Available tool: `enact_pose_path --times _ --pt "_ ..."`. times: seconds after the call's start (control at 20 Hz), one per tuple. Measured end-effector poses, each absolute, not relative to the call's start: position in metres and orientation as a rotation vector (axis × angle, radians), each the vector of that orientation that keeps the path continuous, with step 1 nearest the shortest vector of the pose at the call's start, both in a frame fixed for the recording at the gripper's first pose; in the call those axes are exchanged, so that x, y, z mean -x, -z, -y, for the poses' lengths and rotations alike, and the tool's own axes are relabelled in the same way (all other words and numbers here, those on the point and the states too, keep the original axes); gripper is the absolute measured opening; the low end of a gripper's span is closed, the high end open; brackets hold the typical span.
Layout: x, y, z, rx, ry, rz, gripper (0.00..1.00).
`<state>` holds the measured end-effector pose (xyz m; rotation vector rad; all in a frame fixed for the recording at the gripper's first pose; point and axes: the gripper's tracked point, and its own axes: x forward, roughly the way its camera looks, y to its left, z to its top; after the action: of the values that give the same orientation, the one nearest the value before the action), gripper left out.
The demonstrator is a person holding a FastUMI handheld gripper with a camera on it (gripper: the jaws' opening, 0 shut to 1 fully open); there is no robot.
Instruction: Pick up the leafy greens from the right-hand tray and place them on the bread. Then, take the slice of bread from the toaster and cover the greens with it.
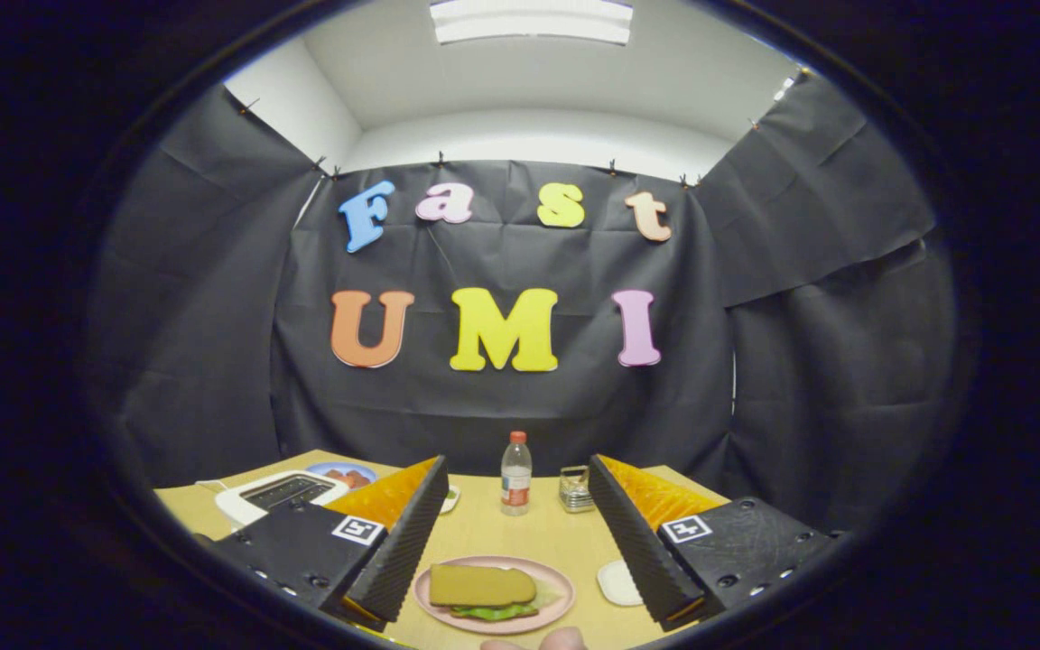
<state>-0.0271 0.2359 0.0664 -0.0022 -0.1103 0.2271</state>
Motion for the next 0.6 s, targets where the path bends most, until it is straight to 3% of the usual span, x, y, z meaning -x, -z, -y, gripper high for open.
enact_pose_path --times 0.3,0.6 --pt "0.036 -0.061 -0.255 0.028 -0.247 0.111 0.95" --pt "0.018 -0.048 -0.234 -0.016 -0.163 0.084 0.95"
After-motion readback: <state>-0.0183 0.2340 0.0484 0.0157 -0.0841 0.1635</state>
